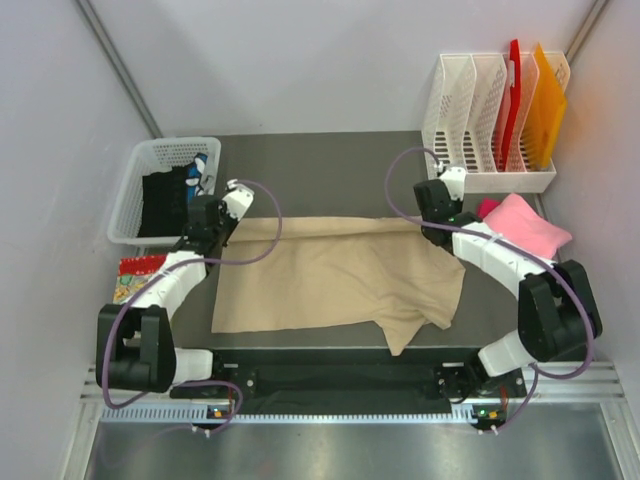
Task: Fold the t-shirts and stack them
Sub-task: Fold the tshirt
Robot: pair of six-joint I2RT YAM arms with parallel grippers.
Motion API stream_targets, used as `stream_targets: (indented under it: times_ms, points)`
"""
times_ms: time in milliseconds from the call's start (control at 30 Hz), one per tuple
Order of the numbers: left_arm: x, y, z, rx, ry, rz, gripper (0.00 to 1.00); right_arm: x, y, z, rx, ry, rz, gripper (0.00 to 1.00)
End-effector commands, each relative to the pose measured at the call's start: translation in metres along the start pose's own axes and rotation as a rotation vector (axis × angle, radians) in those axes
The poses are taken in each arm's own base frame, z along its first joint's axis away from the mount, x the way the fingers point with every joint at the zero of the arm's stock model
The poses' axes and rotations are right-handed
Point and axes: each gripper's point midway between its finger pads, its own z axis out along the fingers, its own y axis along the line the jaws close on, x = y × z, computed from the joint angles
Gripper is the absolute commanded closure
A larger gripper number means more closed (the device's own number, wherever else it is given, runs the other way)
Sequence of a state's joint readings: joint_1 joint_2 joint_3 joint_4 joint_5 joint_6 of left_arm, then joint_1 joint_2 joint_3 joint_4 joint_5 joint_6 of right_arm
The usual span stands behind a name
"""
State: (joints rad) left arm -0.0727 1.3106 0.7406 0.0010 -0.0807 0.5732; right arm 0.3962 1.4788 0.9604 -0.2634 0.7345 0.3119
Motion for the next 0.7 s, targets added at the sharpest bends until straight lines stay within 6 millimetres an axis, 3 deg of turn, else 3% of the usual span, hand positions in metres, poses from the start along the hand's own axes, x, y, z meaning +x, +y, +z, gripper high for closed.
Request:
stream_targets:
  times_ms: [0, 67, 200, 267, 433, 533, 633, 667]
  points:
    - [0.007, -0.01, -0.008, 0.026, -0.032, 0.032, 1.0, 0.024, 0.001, -0.007, 0.024, 0.03, 0.015, 0.79]
    - [0.019, -0.02, -0.009, 0.055, -0.013, 0.051, 1.0, 0.024, 0.0, -0.012, 0.006, 0.025, 0.053, 0.67]
    - [0.03, -0.025, -0.014, 0.06, 0.005, 0.057, 0.95, 0.024, -0.002, -0.024, -0.046, 0.013, 0.1, 0.66]
    - [0.03, -0.022, -0.015, 0.05, 0.007, 0.064, 0.91, 0.013, -0.003, -0.031, -0.067, -0.017, 0.129, 0.59]
    - [0.019, -0.016, -0.028, 0.063, 0.017, 0.053, 0.78, -0.029, 0.001, -0.036, -0.076, -0.078, 0.148, 0.57]
    - [0.01, -0.013, -0.041, 0.07, -0.005, 0.046, 0.78, -0.045, 0.008, -0.023, -0.056, -0.087, 0.134, 0.56]
    - [0.007, -0.019, -0.051, 0.102, -0.036, 0.042, 0.77, -0.049, 0.026, 0.0, -0.068, -0.06, 0.121, 0.57]
    - [0.011, -0.023, -0.052, 0.115, -0.031, 0.045, 0.76, -0.045, 0.041, 0.012, -0.086, -0.035, 0.097, 0.57]
